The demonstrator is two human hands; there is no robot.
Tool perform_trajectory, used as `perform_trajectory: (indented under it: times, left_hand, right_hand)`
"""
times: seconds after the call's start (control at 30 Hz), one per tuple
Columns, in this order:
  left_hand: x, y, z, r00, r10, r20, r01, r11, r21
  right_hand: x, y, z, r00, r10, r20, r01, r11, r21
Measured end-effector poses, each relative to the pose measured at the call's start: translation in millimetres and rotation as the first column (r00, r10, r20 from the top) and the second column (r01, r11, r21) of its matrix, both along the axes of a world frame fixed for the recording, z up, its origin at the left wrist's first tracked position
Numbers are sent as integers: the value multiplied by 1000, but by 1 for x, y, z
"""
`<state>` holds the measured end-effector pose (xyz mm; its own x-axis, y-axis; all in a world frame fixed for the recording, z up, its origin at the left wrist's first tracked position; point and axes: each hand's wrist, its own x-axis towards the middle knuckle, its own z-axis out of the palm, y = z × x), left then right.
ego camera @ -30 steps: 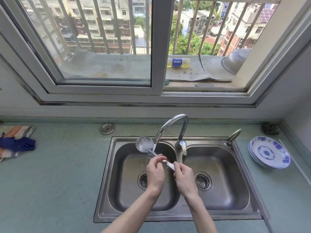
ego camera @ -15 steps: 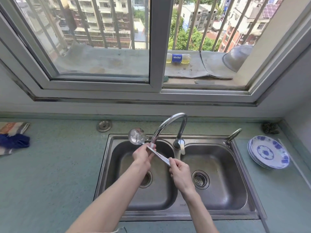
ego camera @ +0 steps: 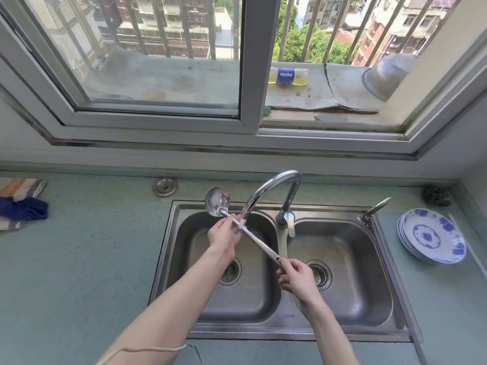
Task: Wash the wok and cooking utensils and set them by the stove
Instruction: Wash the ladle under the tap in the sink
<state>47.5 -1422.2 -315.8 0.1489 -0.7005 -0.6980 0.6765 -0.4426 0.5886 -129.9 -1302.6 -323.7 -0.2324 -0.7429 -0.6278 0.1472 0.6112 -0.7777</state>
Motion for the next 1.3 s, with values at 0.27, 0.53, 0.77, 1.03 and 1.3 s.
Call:
perform_trajectory:
  times: [0.27,0.53,0.77,1.03,1.3]
  left_hand:
    - [10,2,6,999,47,-7,-47,997,-65]
    - [-8,20,2,999,17,45,-13,994,-106]
    - [-13,33,6,996,-52,73,62,988,-143]
    - [32,-8,13,988,88,128,-82,995,-50]
    - [17,3,14,997,23,67,-18,996,-88]
  right_hand:
    - [15,-19,-1,997,-70,43,71,997,-21]
    - [44,-37,13,992,-56,114,75,982,-174]
    - [57,-48,15,995,18,100,5,973,-231]
    - [23,-36,10,996,27,82,-12,985,-174]
    - [50,-60,10,996,80,-31,-84,972,-219]
